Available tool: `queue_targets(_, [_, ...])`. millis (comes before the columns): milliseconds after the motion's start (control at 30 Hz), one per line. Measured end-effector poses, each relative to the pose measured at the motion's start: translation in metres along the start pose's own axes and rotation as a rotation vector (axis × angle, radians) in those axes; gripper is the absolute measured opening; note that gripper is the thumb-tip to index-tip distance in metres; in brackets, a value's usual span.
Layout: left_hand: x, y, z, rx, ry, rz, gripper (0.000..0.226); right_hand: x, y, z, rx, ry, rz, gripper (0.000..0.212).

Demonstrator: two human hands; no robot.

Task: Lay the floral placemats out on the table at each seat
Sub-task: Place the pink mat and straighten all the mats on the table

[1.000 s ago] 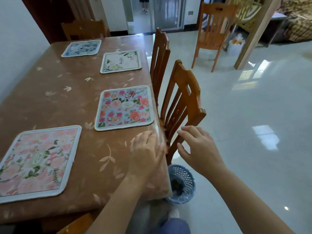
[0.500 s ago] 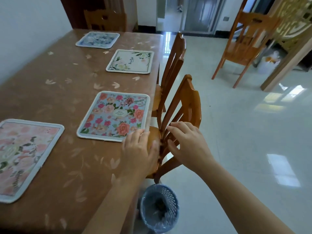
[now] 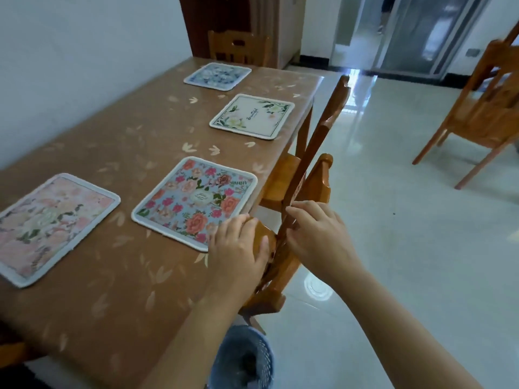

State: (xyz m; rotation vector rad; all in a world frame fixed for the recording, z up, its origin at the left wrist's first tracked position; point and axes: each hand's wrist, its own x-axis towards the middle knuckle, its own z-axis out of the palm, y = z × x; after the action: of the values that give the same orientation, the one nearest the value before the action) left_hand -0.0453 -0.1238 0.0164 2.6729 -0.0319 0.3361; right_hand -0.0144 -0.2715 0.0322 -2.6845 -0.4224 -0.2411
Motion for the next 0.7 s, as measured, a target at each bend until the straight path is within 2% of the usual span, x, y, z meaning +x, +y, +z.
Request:
queue_targets(167, [0.003, 0.051, 0.026, 0.021, 0.071, -0.155, 0.04, 0.006, 0.056, -0.034, 0.022, -0.063, -0.145, 0.034])
queue_targets(367, [0.015, 0.09, 0.047, 0.08, 0.161, -0.239, 0.036, 0.031, 0.105, -0.052, 0.02, -0.117, -0.242, 0.034])
queue_targets(700, [0.054, 0.069, 0.064, 0.141, 0.227, -0.398, 0.033, 0.097, 0.117, -0.024, 0.069, -0.153, -0.425, 0.033])
